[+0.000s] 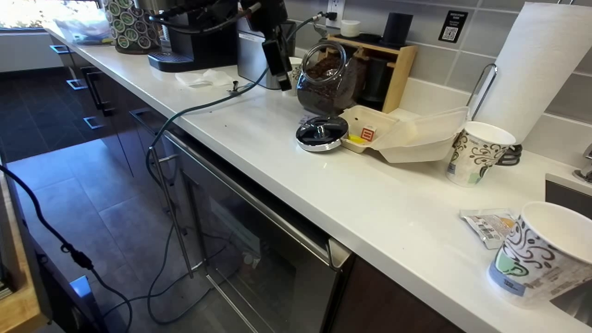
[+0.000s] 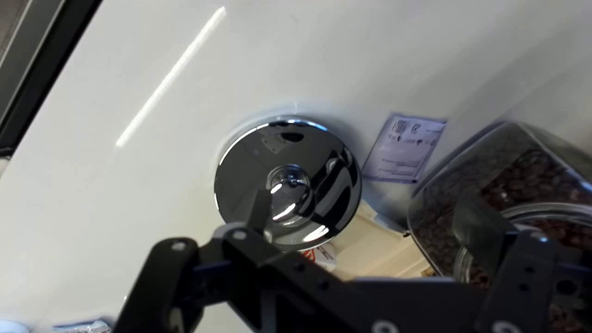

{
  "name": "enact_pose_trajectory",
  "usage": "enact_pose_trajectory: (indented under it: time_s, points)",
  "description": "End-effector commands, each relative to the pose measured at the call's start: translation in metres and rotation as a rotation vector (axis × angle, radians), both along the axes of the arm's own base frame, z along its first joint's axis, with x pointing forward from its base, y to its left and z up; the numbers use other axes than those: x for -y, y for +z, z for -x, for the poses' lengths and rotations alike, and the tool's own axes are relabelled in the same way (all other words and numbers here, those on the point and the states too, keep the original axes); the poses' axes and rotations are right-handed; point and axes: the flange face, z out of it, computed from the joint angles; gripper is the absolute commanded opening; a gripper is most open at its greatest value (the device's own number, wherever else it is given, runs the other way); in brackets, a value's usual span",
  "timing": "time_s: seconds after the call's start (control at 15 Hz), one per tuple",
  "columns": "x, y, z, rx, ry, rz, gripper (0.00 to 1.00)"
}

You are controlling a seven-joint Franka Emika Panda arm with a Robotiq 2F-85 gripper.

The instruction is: Put the silver lid on its container

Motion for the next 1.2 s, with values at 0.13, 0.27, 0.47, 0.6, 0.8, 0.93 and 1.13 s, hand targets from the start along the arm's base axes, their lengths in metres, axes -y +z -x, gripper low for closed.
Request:
enact_pose_trajectory:
  time_s: [0.13,0.27,0.47,0.6,0.8,0.93,1.13]
  points:
    - [0.028,-0.048,-0.02,-0.024,0.047,0.108,1.0]
    - [0.038,-0.053,-0.022,-0.064,0.098,0.138,1.0]
    - [0.051,-0.056,-0.029,-0.076,0.163,0.183,1.0]
    - [0.055,-0.058,-0.034,-0.079,0.173,0.159,1.0]
    - [0.054,-0.055,-0.028,-0.107,0.145,0.136,1.0]
    - [0.056,-0.057,-0.037,-0.087,0.146,0.164,1.0]
    - [0.055,-0.067,-0.046,-0.061,0.172,0.216,1.0]
